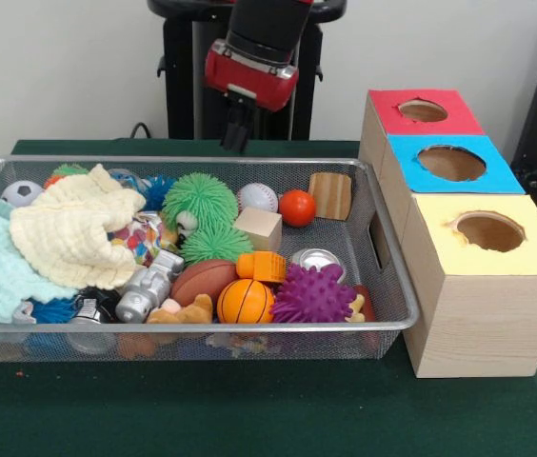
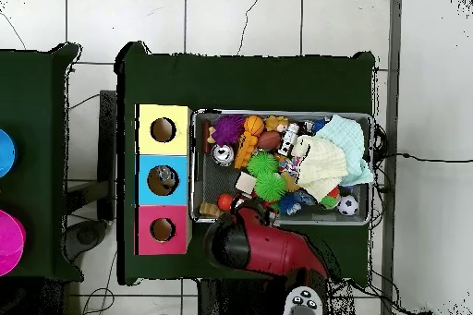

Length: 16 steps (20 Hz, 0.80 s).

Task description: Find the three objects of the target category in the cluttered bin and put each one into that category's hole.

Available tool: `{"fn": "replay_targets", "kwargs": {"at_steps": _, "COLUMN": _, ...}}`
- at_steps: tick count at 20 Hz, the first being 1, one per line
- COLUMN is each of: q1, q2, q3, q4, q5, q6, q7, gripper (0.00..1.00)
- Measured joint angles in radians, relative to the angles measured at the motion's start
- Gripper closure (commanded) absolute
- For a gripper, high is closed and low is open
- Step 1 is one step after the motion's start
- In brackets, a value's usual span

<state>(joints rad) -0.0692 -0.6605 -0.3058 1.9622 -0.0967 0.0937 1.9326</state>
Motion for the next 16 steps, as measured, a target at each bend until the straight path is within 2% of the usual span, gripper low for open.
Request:
{"fn": "replay_targets", "kwargs": {"at_steps": 13, "q1": -0.068, "q2": 0.056, "q3": -0.049, "q4": 0.000, "q5": -0.076, "q6": -0.017, "q7": 0.000, "gripper": 1.00}}
{"fn": "replay_targets", "kwargs": {"at_steps": 14, "q1": -0.075, "q2": 0.061, "q3": -0.052, "q4": 0.000, "q5": -0.084, "q6": -0.022, "q7": 0.000, "gripper": 0.00}}
{"fn": "replay_targets", "kwargs": {"at_steps": 16, "q1": -0.089, "q2": 0.076, "q3": -0.055, "q4": -0.001, "q5": -0.098, "q6": -0.039, "q7": 0.000, "gripper": 0.00}}
